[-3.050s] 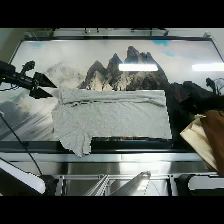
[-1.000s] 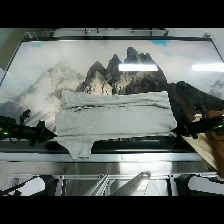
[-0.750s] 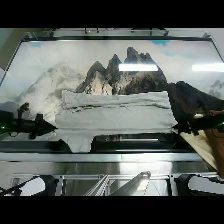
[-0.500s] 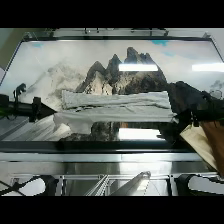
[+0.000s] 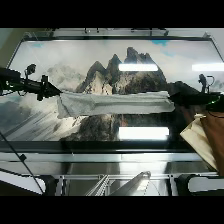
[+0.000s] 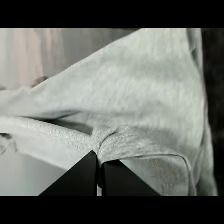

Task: Fold the shirts.

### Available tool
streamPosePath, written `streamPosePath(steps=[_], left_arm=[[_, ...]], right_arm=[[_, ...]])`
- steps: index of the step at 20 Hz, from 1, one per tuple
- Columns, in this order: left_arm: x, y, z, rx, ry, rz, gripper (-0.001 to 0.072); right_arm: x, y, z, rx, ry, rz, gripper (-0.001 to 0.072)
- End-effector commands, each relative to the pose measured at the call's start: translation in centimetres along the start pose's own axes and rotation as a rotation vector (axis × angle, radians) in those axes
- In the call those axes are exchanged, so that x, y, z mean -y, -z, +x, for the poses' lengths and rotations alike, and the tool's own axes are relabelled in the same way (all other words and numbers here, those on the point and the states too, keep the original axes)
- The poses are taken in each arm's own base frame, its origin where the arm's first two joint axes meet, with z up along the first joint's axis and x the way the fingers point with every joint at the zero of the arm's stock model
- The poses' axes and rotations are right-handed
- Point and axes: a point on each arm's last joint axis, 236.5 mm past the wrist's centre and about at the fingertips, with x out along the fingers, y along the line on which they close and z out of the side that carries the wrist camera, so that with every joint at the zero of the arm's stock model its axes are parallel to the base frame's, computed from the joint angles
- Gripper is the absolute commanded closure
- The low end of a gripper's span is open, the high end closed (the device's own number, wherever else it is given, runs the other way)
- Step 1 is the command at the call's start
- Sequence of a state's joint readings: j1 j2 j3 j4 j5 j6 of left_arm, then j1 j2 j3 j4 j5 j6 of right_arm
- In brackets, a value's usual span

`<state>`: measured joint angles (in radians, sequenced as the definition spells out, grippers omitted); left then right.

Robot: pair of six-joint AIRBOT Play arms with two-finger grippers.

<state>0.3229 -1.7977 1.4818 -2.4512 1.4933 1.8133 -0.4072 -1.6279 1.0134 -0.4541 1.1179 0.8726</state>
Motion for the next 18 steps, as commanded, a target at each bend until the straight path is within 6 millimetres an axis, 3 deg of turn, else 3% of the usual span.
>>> streamPosePath(steps=[1, 4, 6, 7, 8, 9, 10, 11, 12, 13, 14, 15, 16, 17, 18], left_arm=[[-2.6, -1.8, 2.4, -0.046, 0.006, -0.049, 0.0689], [-4.1, -2.5, 3.6, -0.068, 0.011, -0.072, 0.0689], [-4.0, -2.9, 3.5, -0.071, 0.013, -0.060, 0.0686], [-3.4, -3.0, 3.0, -0.074, 0.019, -0.041, 0.0601], [-2.4, -2.9, 2.4, -0.087, 0.031, -0.017, 0.0373], [-1.4, -2.6, 1.6, -0.111, 0.037, 0.013, 0.0202], [-0.3, -2.3, 0.7, -0.135, 0.040, 0.030, 0.0041], [0.7, -2.3, -0.3, -0.142, 0.037, 0.042, -0.0006], [1.5, -2.6, -1.1, -0.136, 0.030, 0.052, 0.0000], [2.4, -3.0, -2.0, -0.115, 0.022, 0.077, 0.0000], [3.3, -3.5, -2.7, -0.089, 0.015, 0.101, 0.0002], [4.3, -3.8, -3.1, -0.069, 0.009, 0.117, 0.0115], [5.2, -3.9, -3.2, -0.061, 0.004, 0.138, 0.0494], [6.0, -3.9, -3.0, -0.057, 0.001, 0.162, 0.0685], [6.4, -3.8, -2.6, -0.064, 0.000, 0.175, 0.0687]], right_arm=[[2.9, -0.5, 3.0, 0.006, 0.053, 0.001, 0.0697], [4.0, 0.1, 3.5, -0.014, 0.070, -0.024, 0.0697], [4.0, 0.0, 3.4, -0.015, 0.069, -0.031, 0.0696], [3.5, 0.1, 3.4, -0.026, 0.054, -0.035, 0.0687], [2.8, 0.3, 3.1, -0.045, 0.031, -0.047, 0.0549], [1.4, 0.4, 2.5, -0.078, -0.015, -0.067, 0.0451], [0.0, 0.4, 1.6, -0.112, -0.057, -0.090, 0.0451], [-1.0, 0.2, 0.4, -0.139, -0.078, -0.092, 0.0450], [-1.3, -0.4, -0.7, -0.146, -0.057, -0.097, 0.0421], [-0.6, -1.4, -1.7, -0.131, 0.002, -0.098, 0.0269], [0.3, -2.5, -2.3, -0.112, 0.062, -0.099, 0.0174], [1.2, -3.2, -2.6, -0.096, 0.113, -0.094, 0.0093], [2.0, -3.6, -2.6, -0.083, 0.148, -0.084, 0.0062], [2.7, -3.7, -2.2, -0.080, 0.163, -0.072, 0.0062], [3.2, -3.3, -1.6, -0.096, 0.161, -0.049, 0.0063]])
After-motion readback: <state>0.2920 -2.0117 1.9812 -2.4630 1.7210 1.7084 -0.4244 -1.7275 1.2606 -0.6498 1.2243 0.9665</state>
